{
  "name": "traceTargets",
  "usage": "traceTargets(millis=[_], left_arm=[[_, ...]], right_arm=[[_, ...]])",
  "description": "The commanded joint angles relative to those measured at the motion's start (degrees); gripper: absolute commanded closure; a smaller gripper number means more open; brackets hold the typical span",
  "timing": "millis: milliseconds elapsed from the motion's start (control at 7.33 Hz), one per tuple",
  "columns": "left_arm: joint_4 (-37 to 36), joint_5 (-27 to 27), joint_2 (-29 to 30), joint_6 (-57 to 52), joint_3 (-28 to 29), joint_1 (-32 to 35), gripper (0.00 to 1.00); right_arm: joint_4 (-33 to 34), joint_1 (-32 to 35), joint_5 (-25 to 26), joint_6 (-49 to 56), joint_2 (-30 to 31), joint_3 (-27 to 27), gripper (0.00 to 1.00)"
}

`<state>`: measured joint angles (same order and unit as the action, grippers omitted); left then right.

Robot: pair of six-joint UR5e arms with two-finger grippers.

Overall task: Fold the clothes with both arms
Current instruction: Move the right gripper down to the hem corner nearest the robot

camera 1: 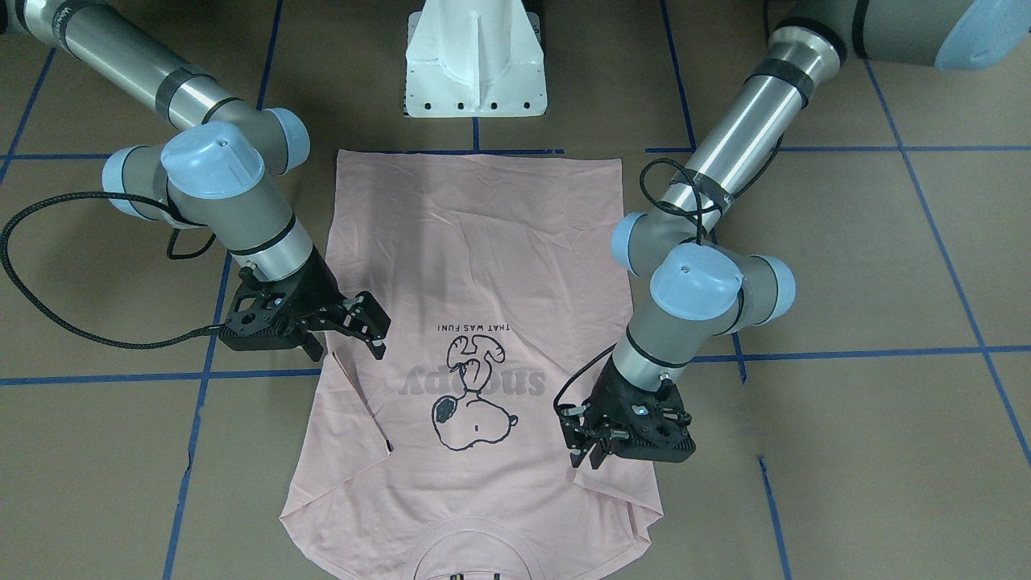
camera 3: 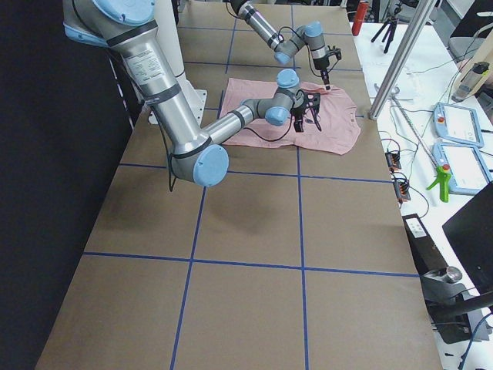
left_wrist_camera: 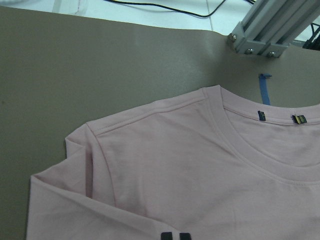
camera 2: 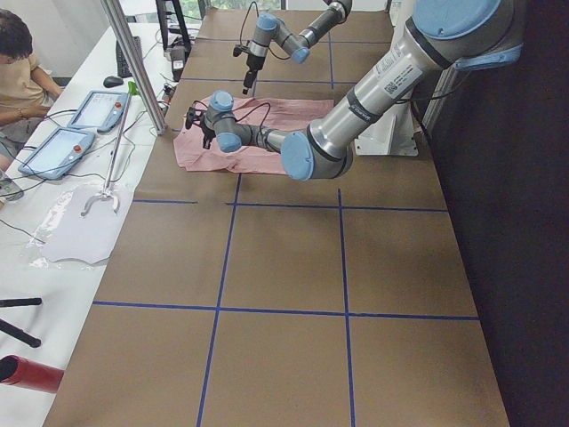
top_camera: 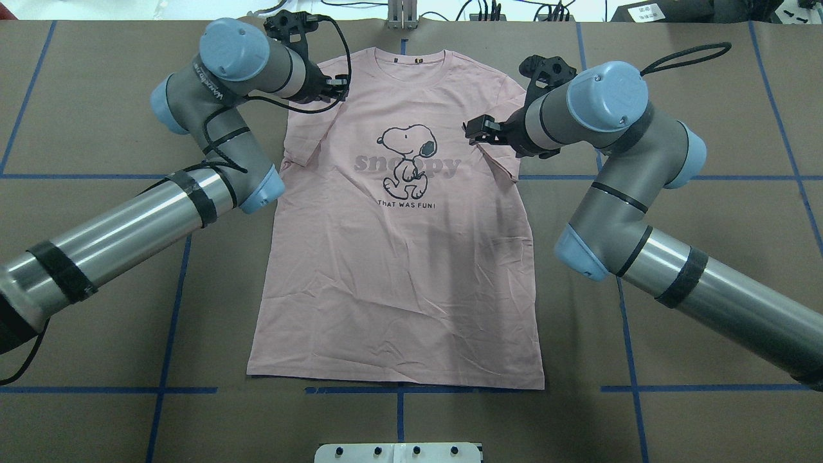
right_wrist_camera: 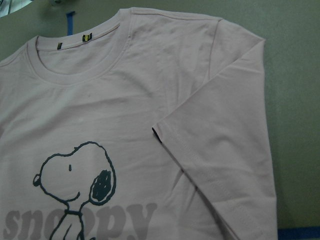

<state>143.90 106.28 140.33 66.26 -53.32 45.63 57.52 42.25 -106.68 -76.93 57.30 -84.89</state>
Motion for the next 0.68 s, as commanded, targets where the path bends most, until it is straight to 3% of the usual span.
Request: traceTargets(millis=[0, 136, 273, 409, 546], left_arm=[[-0.4, 0.9, -8.4, 5.9, -16.9, -1.9, 0.28], [-0.3, 2.9, -12.8, 6.2, -22.8, -2.7, 0.28], [-0.3, 6.3, -20.1, 6.2, -31.1, -2.7, 0.3], [-0.3, 9.8, -24.6, 7.3, -35.8, -2.5, 0.3], [-0.2, 10.3, -25.3, 8.3, -36.1, -2.6, 0.29]], right_arm=[[0.3, -3.2, 0.2, -11.4, 0.9, -3.8, 0.0], [0.3, -6.1, 0.8, -16.0, 5.4, -8.8, 0.0], [0.3, -12.1, 6.9, -22.8, 10.6, -13.9, 0.0], [2.6, -18.5, 16.1, -28.6, 13.8, -19.0, 0.0], [14.2, -22.9, 16.9, -29.8, 14.8, -26.5, 0.02]])
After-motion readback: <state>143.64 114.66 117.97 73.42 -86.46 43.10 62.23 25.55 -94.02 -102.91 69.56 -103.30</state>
